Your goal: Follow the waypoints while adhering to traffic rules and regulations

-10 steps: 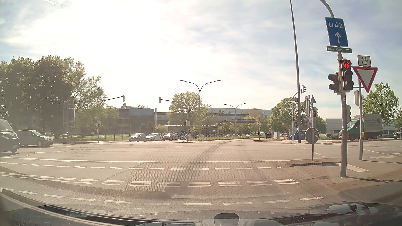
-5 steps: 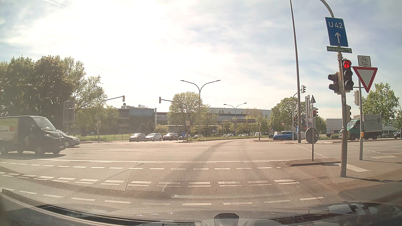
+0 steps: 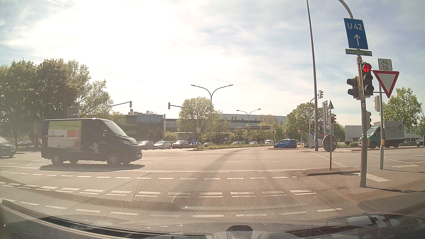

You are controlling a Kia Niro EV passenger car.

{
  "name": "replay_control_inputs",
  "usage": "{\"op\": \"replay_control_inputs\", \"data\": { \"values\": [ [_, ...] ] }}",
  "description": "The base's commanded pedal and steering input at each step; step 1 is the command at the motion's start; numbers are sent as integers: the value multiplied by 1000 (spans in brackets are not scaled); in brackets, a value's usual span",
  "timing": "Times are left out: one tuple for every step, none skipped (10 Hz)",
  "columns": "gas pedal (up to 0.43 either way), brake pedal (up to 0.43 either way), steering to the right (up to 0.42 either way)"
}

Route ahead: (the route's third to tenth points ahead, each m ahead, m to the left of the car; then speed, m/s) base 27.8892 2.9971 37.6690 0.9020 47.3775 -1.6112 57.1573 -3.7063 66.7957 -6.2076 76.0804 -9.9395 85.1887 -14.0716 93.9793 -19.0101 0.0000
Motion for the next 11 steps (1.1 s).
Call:
{"op": "replay_control_inputs", "data": {
  "values": [
    [0,256,12],
    [0,256,13],
    [0,250,13],
    [0,256,13],
    [0,256,13],
    [0,256,13],
    [0,256,12],
    [0,256,12],
    [0,250,12],
    [0,250,12],
    [0,256,12]
  ]
}}
